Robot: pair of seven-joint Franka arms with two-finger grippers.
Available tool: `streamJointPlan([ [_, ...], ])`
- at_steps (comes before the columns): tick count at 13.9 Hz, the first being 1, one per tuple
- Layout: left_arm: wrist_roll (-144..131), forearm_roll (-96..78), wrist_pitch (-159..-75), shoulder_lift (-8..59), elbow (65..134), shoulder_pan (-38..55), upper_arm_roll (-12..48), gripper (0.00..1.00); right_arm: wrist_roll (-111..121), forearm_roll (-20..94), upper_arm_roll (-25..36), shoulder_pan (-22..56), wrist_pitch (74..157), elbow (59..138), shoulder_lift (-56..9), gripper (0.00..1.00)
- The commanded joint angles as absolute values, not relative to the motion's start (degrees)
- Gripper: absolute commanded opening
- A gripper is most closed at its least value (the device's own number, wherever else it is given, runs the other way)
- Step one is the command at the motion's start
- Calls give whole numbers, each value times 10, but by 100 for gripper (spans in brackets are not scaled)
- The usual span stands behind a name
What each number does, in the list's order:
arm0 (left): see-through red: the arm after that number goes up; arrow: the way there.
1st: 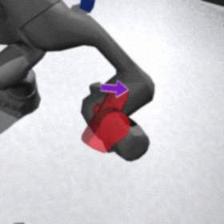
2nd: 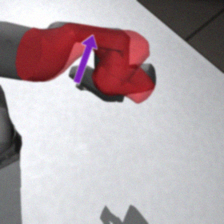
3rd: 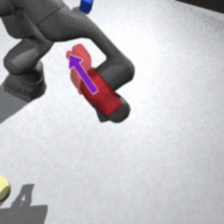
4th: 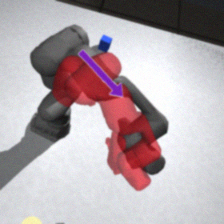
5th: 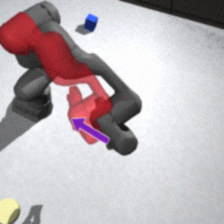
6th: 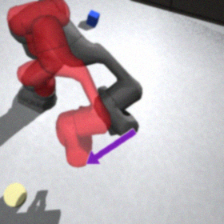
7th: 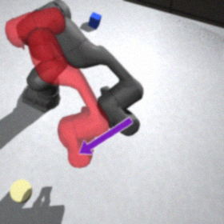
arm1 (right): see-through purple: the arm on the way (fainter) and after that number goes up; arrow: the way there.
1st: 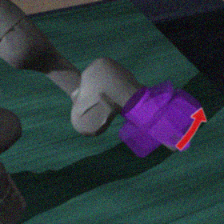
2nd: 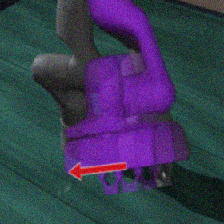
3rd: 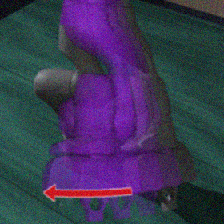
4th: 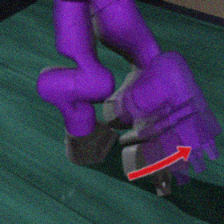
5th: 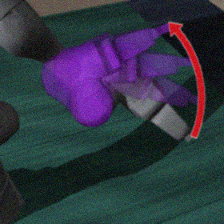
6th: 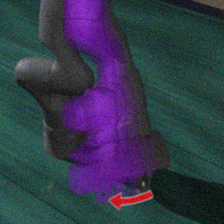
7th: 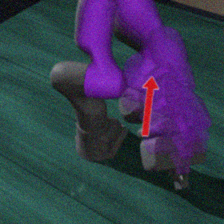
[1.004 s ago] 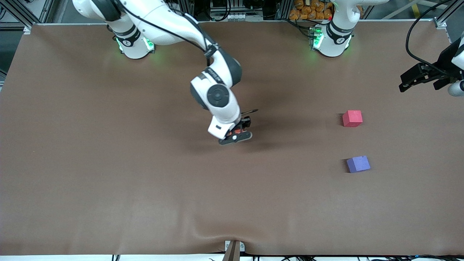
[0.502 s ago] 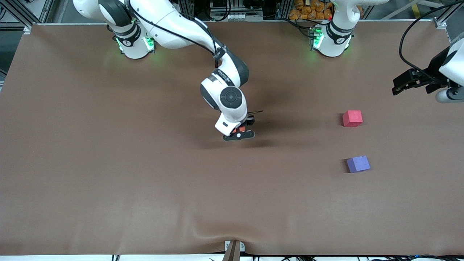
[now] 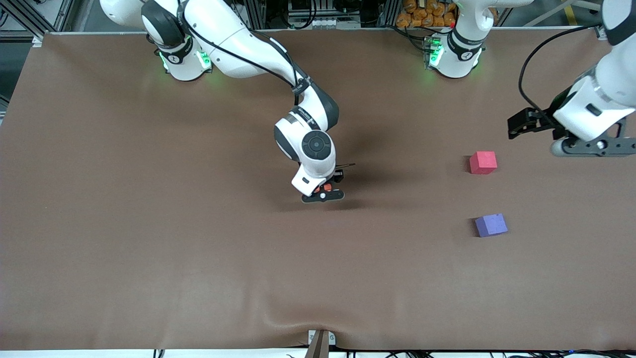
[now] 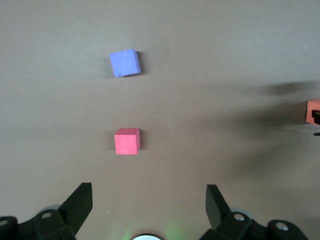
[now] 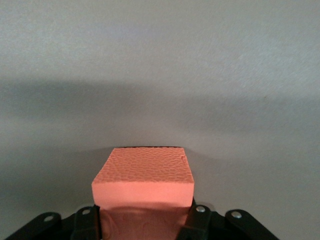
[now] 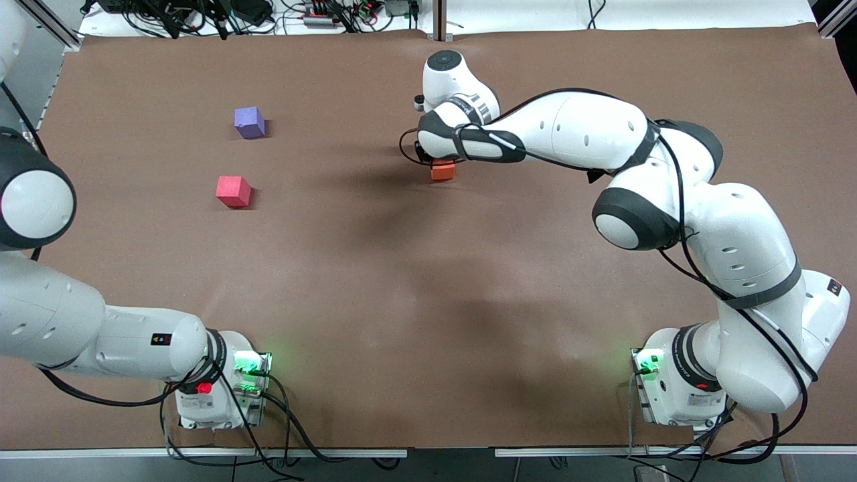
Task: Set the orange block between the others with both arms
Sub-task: 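Lower the orange cube with the right gripper while the left gripper approaches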
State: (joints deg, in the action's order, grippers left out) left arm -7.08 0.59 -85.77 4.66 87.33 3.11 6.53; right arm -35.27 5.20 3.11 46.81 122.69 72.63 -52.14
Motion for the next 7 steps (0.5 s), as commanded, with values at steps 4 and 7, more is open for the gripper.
streamJointPlan([
  [4,-117,8,-871,65,870,38,99,100,-366,23,26,472,1195,701,-509,100],
  [7,-160,11,-876,76,869,68,106,100,-370,26,27,464,1141,701,-470,100],
])
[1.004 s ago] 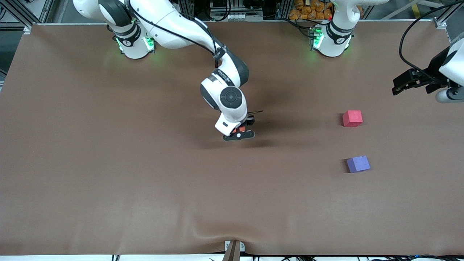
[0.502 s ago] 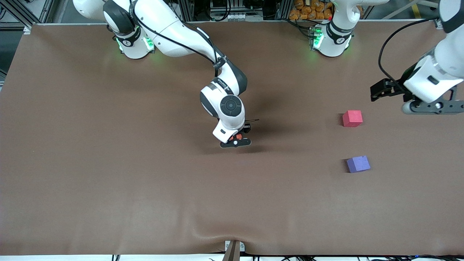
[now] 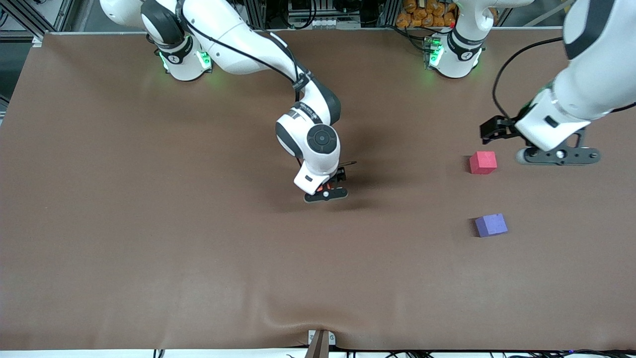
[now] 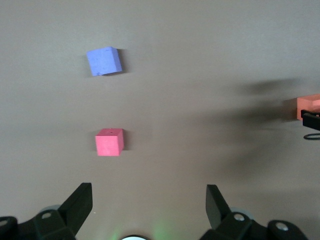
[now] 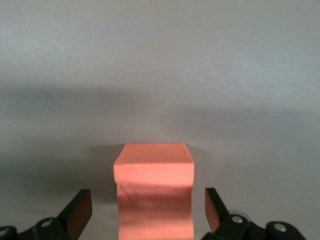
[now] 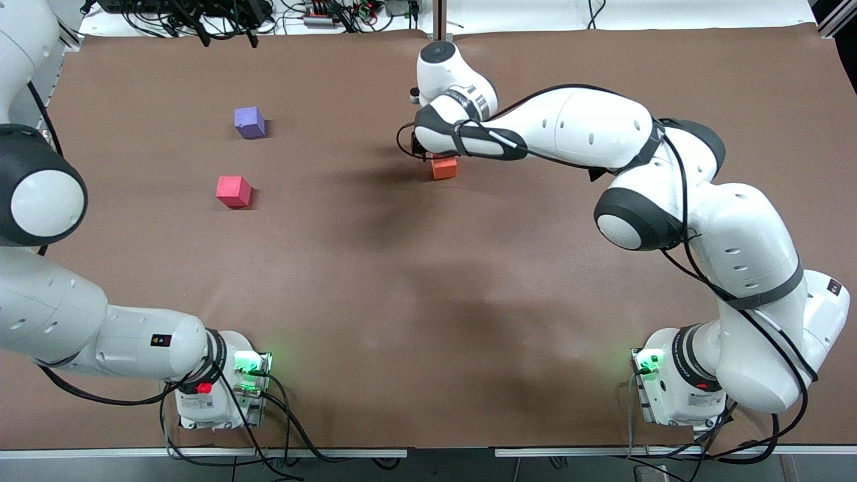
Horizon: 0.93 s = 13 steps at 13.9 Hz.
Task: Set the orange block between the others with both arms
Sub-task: 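Lower the orange cube with the right gripper while the left gripper approaches, then release the cube, withdraw the right gripper while the left gripper reaches it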
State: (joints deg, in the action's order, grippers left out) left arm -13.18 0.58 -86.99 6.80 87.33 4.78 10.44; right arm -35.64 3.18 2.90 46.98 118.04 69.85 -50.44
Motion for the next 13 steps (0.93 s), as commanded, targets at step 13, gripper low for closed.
streamJointPlan([
  [13,-461,16,-967,236,789,263,102,100,-150,17,32,154,991,839,-237,100],
])
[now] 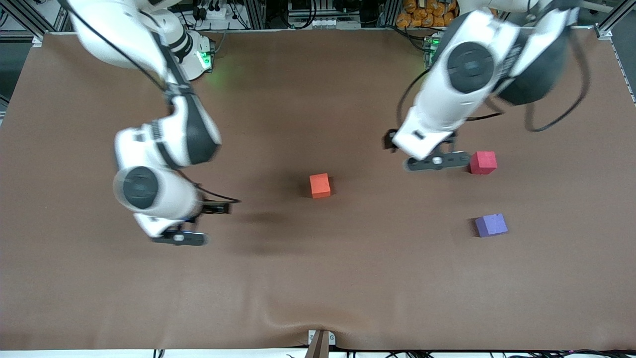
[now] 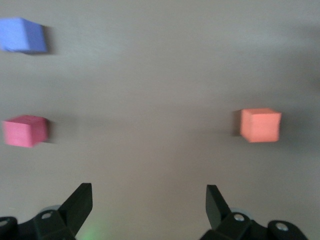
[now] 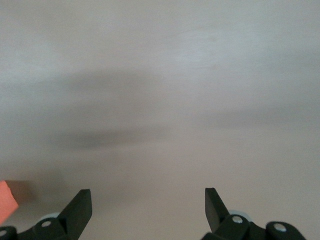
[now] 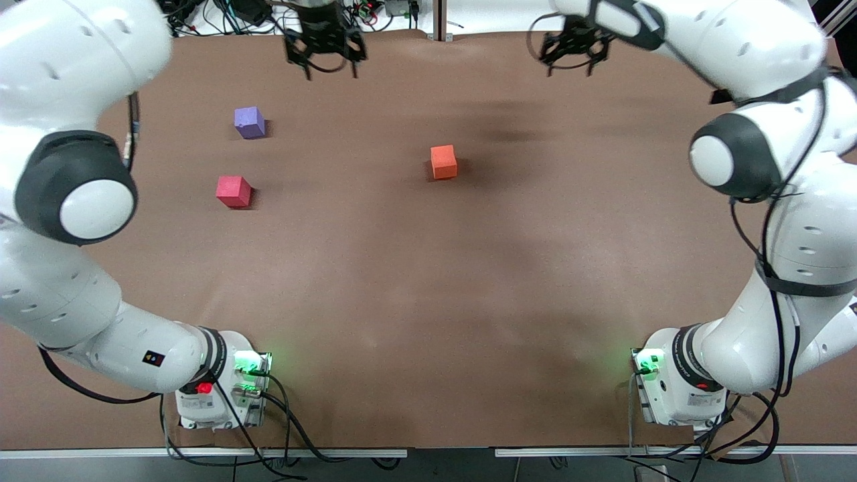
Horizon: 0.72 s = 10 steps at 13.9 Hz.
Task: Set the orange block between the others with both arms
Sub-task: 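Release the cube, withdraw the right gripper while the left gripper reaches it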
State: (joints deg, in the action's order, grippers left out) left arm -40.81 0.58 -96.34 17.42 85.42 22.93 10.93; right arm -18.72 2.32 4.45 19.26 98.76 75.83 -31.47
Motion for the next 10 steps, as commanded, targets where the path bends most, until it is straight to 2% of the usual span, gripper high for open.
streamJointPlan([
  [1,-476,25,-969,263,766,285,99,100,-133,17,32,140,991,847,-228,100],
  [3,-496,34,-986,302,740,311,98,100,-89,18,31,114,983,855,-203,100],
  [8,-572,55,-1103,373,734,356,93,100,-55,21,31,84,967,860,-154,100],
  [10,-600,55,-1134,404,717,395,58,100,-28,21,26,56,962,890,-109,100],
])
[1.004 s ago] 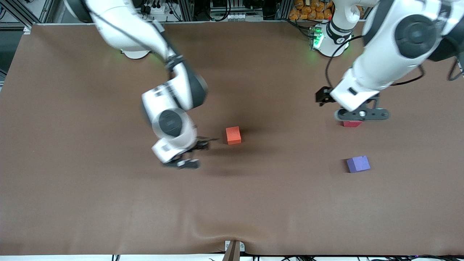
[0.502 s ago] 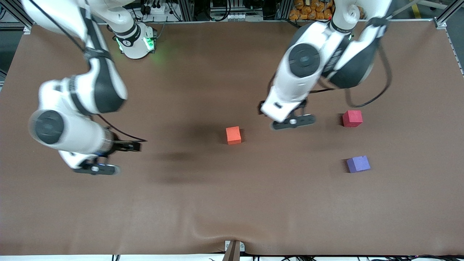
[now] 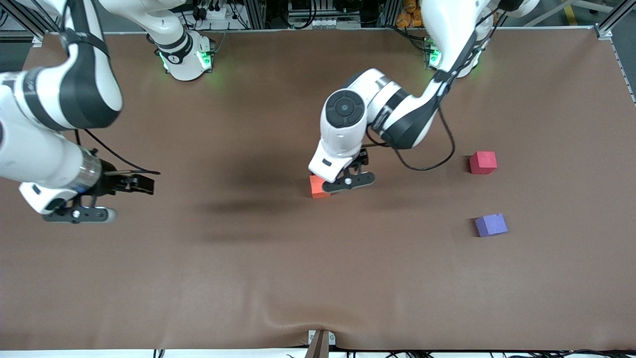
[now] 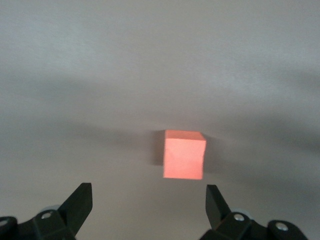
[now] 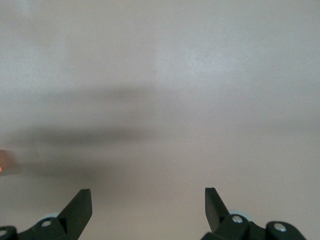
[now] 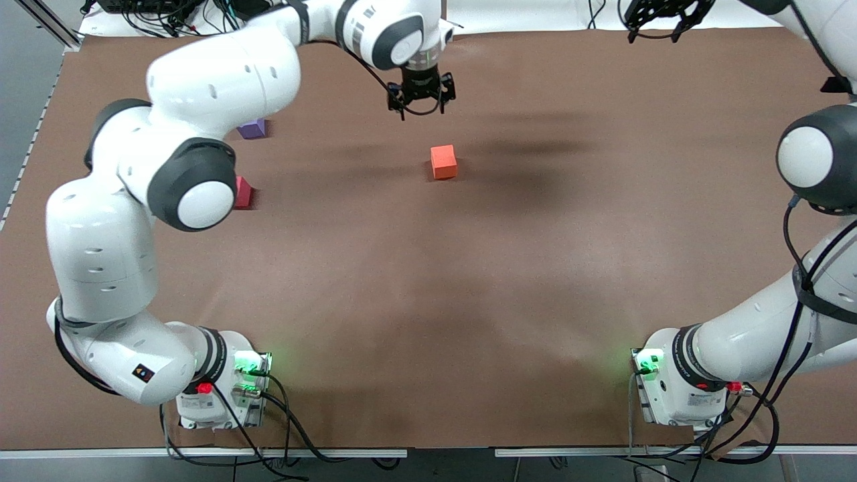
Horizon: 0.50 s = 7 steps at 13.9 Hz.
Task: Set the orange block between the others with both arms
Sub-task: 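Release the cube, withdraw the right gripper while the left gripper reaches it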
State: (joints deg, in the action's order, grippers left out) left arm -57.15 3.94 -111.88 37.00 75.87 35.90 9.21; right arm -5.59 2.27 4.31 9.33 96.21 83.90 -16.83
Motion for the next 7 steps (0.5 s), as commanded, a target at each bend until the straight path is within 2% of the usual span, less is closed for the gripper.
streamJointPlan([
  [1,-599,55,-1149,411,717,422,34,100,-6,22,23,48,952,906,-86,100],
  [5,-606,55,-1209,459,717,446,10,100,3,20,19,28,897,911,-23,100],
  [7,-598,55,-1210,475,719,447,11,100,4,20,-19,-12,875,911,-8,100],
])
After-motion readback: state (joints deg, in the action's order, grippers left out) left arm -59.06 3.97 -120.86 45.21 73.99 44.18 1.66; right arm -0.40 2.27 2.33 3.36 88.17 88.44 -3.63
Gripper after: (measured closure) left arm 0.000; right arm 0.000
